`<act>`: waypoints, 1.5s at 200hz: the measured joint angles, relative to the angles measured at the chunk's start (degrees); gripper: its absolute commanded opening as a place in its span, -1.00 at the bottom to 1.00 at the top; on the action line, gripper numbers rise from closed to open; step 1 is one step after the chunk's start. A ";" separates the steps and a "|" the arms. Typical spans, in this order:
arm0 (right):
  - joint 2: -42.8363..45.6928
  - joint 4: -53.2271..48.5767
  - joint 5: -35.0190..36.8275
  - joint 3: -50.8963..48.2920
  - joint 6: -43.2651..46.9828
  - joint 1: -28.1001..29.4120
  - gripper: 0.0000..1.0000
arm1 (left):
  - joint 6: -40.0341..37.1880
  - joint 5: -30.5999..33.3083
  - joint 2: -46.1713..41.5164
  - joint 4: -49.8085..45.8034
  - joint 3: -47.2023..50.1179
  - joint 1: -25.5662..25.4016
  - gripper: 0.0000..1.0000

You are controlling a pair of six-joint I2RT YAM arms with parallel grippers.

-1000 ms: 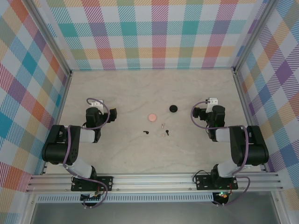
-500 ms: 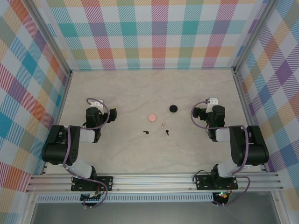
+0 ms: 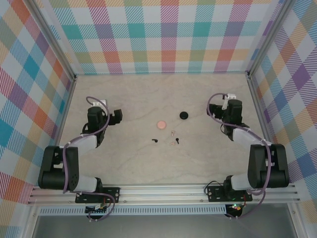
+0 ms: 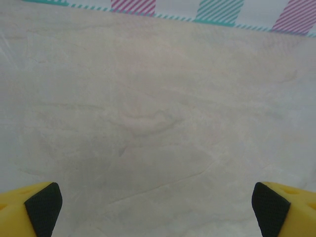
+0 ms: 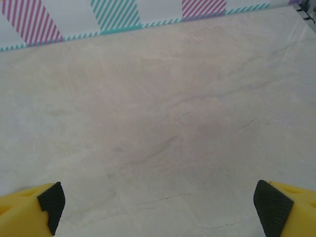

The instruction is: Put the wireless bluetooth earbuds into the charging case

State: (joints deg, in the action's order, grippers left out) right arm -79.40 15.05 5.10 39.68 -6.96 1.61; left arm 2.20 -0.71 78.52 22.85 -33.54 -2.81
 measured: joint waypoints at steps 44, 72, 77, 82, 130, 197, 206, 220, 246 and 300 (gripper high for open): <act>-2.25 -20.92 -5.16 11.47 -6.97 0.07 0.99 | 6.32 -3.96 -2.95 -17.53 -9.90 -0.70 1.00; -4.85 -29.94 -10.58 14.97 -9.14 2.34 1.00 | 9.16 -7.78 -2.19 -26.08 -13.92 -3.65 1.00; -5.16 -31.28 -11.61 15.54 -9.20 3.04 1.00 | 9.33 -8.39 -1.68 -27.36 -14.73 -4.59 1.00; -5.46 -32.39 -12.85 16.11 -9.38 3.85 1.00 | 9.53 -9.33 -1.03 -28.41 -15.47 -5.57 1.00; -8.00 -37.05 -23.52 20.39 -11.08 10.93 0.86 | 11.78 -19.26 8.59 -33.73 -21.03 -10.84 0.73; -19.21 -36.59 -30.75 24.74 -17.55 20.09 -0.14 | 14.73 -26.77 21.88 -34.77 -26.75 -14.99 0.32; -21.27 -36.52 -31.19 25.73 -18.29 21.00 -0.24 | 15.02 -27.45 23.12 -34.71 -27.15 -15.21 0.29; -24.13 -36.48 -31.56 27.50 -19.69 22.18 -0.34 | 15.56 -28.50 25.00 -34.69 -27.85 -15.54 0.26; -28.59 -35.91 -32.26 30.77 -22.36 23.80 -0.43 | 16.35 -29.92 27.21 -34.56 -29.09 -16.00 0.23; -33.62 -35.10 -33.44 33.86 -25.46 24.81 -0.45 | 17.59 -32.94 30.53 -32.89 -32.17 -16.68 0.17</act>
State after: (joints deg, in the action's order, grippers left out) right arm -113.01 -20.05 -28.34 73.54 -32.42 26.41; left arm 19.79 -33.65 109.06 -10.04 -65.71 -19.49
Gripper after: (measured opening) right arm 0.275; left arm 0.591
